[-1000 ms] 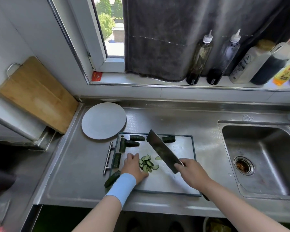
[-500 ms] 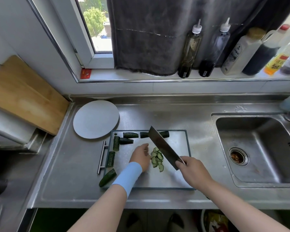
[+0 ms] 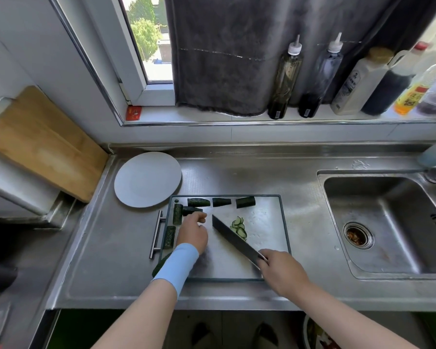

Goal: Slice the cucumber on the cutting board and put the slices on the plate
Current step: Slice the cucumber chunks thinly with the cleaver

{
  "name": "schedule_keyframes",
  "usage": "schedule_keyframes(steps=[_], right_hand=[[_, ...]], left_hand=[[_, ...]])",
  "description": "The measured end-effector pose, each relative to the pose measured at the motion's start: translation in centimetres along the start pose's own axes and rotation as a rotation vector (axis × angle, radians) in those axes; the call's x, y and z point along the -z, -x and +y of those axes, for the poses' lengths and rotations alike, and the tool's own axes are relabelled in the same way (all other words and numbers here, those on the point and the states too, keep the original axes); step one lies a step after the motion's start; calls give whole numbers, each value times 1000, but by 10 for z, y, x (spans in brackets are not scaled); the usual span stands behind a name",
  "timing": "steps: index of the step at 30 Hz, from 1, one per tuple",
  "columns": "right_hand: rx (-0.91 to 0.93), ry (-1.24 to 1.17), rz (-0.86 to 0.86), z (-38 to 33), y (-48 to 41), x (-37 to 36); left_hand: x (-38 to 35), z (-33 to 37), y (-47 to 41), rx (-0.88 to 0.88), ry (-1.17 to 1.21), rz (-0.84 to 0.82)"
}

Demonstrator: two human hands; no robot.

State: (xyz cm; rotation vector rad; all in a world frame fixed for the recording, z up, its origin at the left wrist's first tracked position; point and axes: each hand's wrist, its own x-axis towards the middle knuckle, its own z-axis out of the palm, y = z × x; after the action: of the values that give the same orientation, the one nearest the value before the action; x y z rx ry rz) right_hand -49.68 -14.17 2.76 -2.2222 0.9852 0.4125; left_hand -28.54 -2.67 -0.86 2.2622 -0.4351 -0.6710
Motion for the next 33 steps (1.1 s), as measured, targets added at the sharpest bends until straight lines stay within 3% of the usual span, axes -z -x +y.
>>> schedule_keyframes(steps=[12, 17, 25, 29, 33], right_hand=[[-155, -192, 106, 34, -2, 25], [-172, -403, 197, 40, -4, 40], [-192, -448, 233, 42, -28, 60], [-204, -479, 244, 41, -34, 63], [-198, -479, 240, 39, -36, 64]], left_hand=[[-32, 60, -42, -223, -263, -21], [-53, 81, -68, -279, -469, -123], [-89, 103, -95, -343, -838, -166], [-93, 101, -105, -367, -809, -181], [-88, 91, -101, -347, -559, -138]])
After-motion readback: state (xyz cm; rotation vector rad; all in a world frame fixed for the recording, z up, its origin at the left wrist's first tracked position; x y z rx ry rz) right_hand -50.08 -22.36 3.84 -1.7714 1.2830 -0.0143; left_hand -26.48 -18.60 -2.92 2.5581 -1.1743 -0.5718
